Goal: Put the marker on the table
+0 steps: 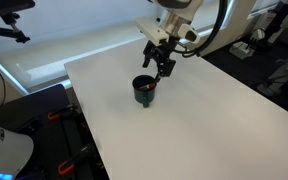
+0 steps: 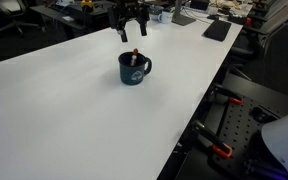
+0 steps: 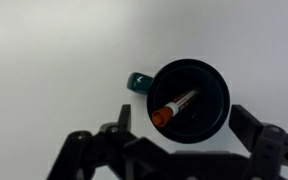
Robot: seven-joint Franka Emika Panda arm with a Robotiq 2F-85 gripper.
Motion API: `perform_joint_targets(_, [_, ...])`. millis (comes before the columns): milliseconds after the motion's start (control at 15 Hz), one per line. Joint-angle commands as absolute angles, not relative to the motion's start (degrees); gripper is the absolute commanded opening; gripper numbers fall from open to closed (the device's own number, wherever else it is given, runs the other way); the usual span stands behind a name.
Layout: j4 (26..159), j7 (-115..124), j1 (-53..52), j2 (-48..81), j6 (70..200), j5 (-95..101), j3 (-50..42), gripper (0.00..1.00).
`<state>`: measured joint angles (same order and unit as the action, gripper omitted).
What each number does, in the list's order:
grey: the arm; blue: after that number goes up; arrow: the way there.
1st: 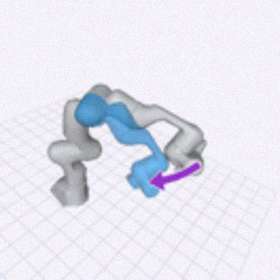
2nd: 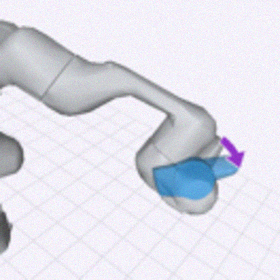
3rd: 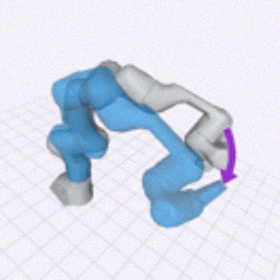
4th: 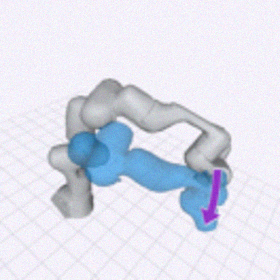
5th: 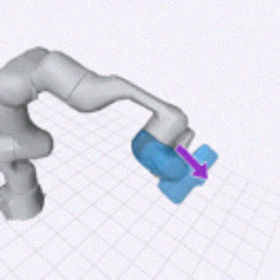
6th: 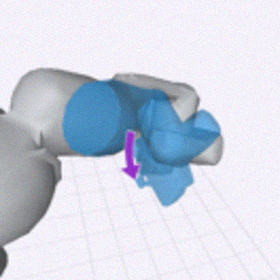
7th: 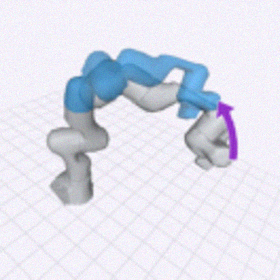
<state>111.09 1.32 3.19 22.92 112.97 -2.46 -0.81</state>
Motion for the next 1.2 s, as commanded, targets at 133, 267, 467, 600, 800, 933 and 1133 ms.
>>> perform_joint_targets(133, [110.1,1.5,3.1,24.6,112.2,-2.2,-1.9,1.00])
perform_joint_targets(267, [110.2,1.3,3.3,25.0,112.1,-2.3,-2.0,1.00])
perform_joint_targets(467, [110.6,1.4,3.5,25.6,112.5,-2.4,-2.1,1.00])
perform_joint_targets(600, [110.8,1.2,3.4,25.6,112.9,-2.5,-2.0,1.00])
perform_joint_targets(800, [110.8,1.2,3.4,25.7,112.9,-2.5,-2.0,1.00])
perform_joint_targets(933, [110.8,1.2,3.4,25.7,112.9,-2.5,-2.0,1.00])
perform_joint_targets(1133, [110.8,1.2,3.4,25.7,112.9,-2.5,-2.0,1.00])
